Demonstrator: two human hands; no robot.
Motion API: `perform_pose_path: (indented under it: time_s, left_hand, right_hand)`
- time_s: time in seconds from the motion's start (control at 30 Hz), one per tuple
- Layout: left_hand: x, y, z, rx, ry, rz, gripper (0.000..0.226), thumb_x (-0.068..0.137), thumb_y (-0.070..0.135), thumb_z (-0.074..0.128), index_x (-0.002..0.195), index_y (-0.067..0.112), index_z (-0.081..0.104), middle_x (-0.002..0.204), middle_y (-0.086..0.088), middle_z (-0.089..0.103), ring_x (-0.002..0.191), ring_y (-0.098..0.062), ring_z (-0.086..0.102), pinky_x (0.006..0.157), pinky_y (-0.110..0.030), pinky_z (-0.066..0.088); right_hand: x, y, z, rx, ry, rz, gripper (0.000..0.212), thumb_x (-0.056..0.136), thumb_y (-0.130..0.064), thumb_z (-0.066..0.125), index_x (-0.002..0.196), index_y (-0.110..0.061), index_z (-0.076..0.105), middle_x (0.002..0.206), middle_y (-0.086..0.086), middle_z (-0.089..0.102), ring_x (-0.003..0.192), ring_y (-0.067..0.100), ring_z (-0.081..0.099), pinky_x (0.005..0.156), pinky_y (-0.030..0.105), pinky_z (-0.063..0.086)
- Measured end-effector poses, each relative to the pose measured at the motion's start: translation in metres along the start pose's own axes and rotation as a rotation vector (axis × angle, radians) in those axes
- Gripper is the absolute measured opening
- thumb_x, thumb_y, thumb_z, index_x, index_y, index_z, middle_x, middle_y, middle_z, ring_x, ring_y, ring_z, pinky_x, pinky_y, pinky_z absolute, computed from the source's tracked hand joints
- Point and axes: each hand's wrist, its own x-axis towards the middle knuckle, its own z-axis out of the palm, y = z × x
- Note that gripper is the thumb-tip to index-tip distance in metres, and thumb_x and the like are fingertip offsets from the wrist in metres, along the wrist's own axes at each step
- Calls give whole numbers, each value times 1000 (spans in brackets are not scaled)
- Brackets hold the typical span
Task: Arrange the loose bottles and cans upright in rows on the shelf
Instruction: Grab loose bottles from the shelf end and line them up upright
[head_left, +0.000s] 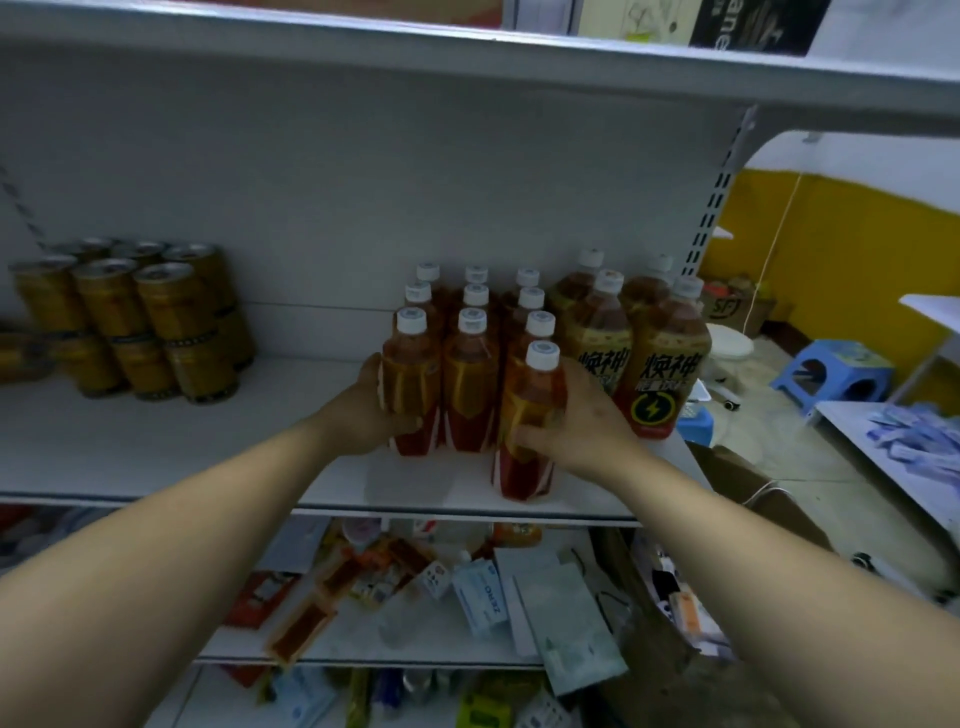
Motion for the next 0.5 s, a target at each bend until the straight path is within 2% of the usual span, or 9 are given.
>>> perform_pose_path:
  time_s: [0.1, 0.17, 0.27, 0.4, 0.5]
  left_hand:
    - [-20, 11, -11, 97, 55, -47, 107, 76, 44, 72, 149, 27, -4, 151, -4, 29, 132, -23, 36, 92, -23, 30]
    - [-36, 16, -22, 161, 94, -51, 102, 76, 49, 70, 149, 30, 1, 153, -2, 26, 133, -25, 36, 95, -27, 32]
    - [-62, 21, -45, 248, 97, -30, 91, 79, 47, 67, 149, 27, 12, 155, -2, 20, 137, -23, 28, 104, -30, 29]
    - [-96, 19, -91, 374, 102, -3, 80, 81, 47, 65, 146, 24, 26, 152, -1, 29, 134, -21, 35, 99, -26, 32]
    - [-122, 4, -131, 445, 132, 15, 78, 81, 46, 66, 145, 21, 29, 148, -4, 36, 131, -21, 39, 101, -27, 35]
  right_hand:
    - [8, -21, -16, -3, 61, -38, 86, 63, -59, 71, 137, -39, 34, 139, -7, 43, 123, 11, 44, 99, 35, 40]
    - [16, -41, -24, -86, 78, -85, 87, 67, -63, 66, 142, -35, 32, 146, -3, 38, 130, 18, 38, 103, 35, 35]
    - [27, -81, -26, -256, 11, -156, 82, 74, -68, 58, 143, -33, 33, 147, -1, 38, 132, 24, 37, 94, 31, 32]
    - [44, -135, -4, -339, -109, -228, 72, 76, -68, 53, 136, -30, 43, 138, -2, 47, 124, 24, 46, 88, 29, 36]
    - [56, -182, 30, -378, -177, -250, 81, 77, -67, 55, 144, -25, 36, 147, 2, 40, 130, 26, 41, 99, 31, 36]
